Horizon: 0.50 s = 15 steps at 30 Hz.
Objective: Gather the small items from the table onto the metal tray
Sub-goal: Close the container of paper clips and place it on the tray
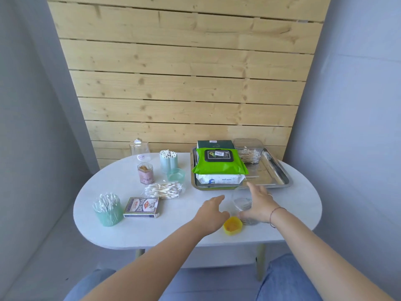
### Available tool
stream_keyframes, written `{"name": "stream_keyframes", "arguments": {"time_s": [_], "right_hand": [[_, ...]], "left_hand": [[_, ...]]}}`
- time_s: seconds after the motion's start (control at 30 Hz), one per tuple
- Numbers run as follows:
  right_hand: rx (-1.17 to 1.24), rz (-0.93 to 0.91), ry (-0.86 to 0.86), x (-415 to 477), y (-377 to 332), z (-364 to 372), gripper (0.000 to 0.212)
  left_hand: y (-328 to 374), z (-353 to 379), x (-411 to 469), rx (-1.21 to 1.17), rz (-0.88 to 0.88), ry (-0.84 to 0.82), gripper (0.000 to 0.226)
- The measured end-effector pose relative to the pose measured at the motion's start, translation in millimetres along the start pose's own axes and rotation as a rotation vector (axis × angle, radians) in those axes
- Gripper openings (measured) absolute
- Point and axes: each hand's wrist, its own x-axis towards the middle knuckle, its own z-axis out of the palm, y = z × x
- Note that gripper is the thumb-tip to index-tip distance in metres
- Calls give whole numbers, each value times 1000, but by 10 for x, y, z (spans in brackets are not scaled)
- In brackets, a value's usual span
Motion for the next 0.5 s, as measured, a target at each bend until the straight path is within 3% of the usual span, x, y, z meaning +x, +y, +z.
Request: {"name": "stream_keyframes", "arguments": {"time_s": [0.23,0.5], "right_hand": [[34,-47,112,-13,-192,-147,112],[28,-267,92,-114,-985,52,106]], "left_hand": [[136,60,-59,-168,92,75,70],[-272,-186,-303,-183,149,542,89]]}}
